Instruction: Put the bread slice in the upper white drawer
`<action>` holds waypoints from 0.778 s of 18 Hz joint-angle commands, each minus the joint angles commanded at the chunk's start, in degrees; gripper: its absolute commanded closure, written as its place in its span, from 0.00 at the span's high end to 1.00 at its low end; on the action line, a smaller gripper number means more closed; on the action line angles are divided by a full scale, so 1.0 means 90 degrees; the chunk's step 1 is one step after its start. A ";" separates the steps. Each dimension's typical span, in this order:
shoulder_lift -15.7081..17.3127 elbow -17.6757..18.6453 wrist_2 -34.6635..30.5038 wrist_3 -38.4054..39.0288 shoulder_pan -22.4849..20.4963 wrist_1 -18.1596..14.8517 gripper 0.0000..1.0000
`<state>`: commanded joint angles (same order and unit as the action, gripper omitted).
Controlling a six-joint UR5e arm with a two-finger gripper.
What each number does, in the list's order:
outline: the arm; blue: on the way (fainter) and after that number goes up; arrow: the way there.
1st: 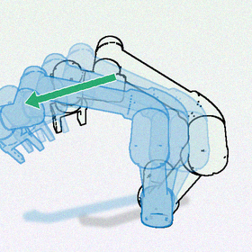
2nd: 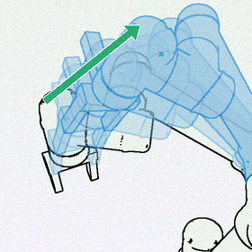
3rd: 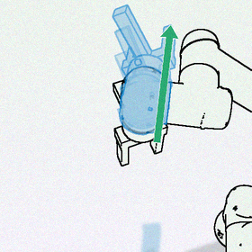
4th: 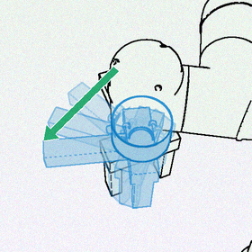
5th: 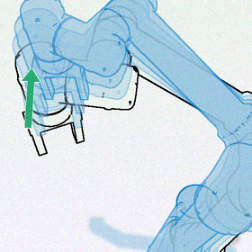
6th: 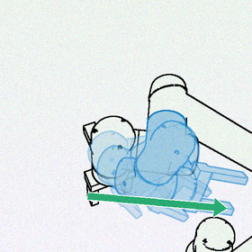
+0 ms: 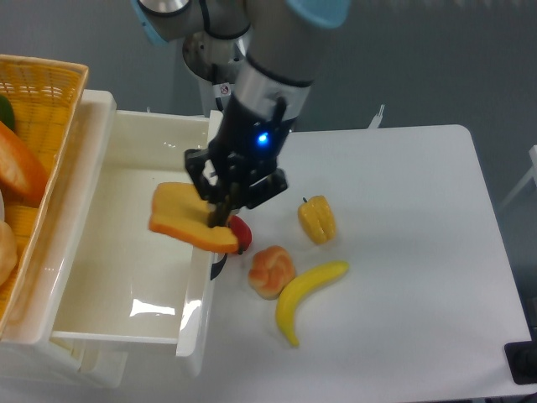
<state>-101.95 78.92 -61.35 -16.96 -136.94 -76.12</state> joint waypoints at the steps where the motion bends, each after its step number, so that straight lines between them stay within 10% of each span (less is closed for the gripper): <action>1: 0.0010 0.0010 -0.0039 -0.0020 0.0068 0.0020 0.74; 3: 0.0029 0.0059 -0.0049 -0.0039 0.0108 0.0039 1.00; 14: 0.0010 0.0166 -0.0097 -0.1112 -0.0301 0.0508 1.00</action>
<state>-101.87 80.42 -62.22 -26.96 -139.65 -71.54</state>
